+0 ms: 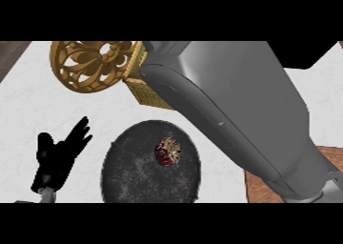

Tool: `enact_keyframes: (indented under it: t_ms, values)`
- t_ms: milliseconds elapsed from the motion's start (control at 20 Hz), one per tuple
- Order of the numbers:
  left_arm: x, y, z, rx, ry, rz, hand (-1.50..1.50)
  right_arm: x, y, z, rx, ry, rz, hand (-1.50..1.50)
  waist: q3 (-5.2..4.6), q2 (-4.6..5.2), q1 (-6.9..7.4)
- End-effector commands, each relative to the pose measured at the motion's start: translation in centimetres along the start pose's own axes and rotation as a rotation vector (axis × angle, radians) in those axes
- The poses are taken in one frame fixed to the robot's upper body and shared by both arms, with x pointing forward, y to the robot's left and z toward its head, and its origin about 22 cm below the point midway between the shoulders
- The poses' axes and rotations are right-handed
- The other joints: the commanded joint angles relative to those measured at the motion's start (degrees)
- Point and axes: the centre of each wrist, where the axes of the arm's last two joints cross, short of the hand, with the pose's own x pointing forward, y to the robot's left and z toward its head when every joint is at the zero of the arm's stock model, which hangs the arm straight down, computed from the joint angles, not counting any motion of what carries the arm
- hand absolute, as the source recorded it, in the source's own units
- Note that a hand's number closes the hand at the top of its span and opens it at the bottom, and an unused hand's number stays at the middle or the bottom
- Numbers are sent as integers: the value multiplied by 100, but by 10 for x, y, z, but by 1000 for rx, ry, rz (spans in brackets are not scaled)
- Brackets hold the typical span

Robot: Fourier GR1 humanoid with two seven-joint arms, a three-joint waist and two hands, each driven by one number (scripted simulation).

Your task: Pick the lemon from the cutting board and place it in the basket

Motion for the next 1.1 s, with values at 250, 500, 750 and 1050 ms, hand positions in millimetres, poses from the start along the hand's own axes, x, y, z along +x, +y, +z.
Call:
enact_keyframes:
  t_ms: [250,500,750,1050]
  values:
    - [-26,17,3,26,145,4,0,11,23,-28,43,250,-59,150,-44,85,-133]
    - [-33,1,6,31,126,19,0,-18,33,-46,47,327,-233,150,-32,81,-222]
    - [-39,14,17,25,140,22,0,-37,58,-44,32,321,-249,150,-31,46,-202]
    - [-49,22,21,71,158,28,0,-71,88,-55,-33,387,-48,150,-34,7,-455]
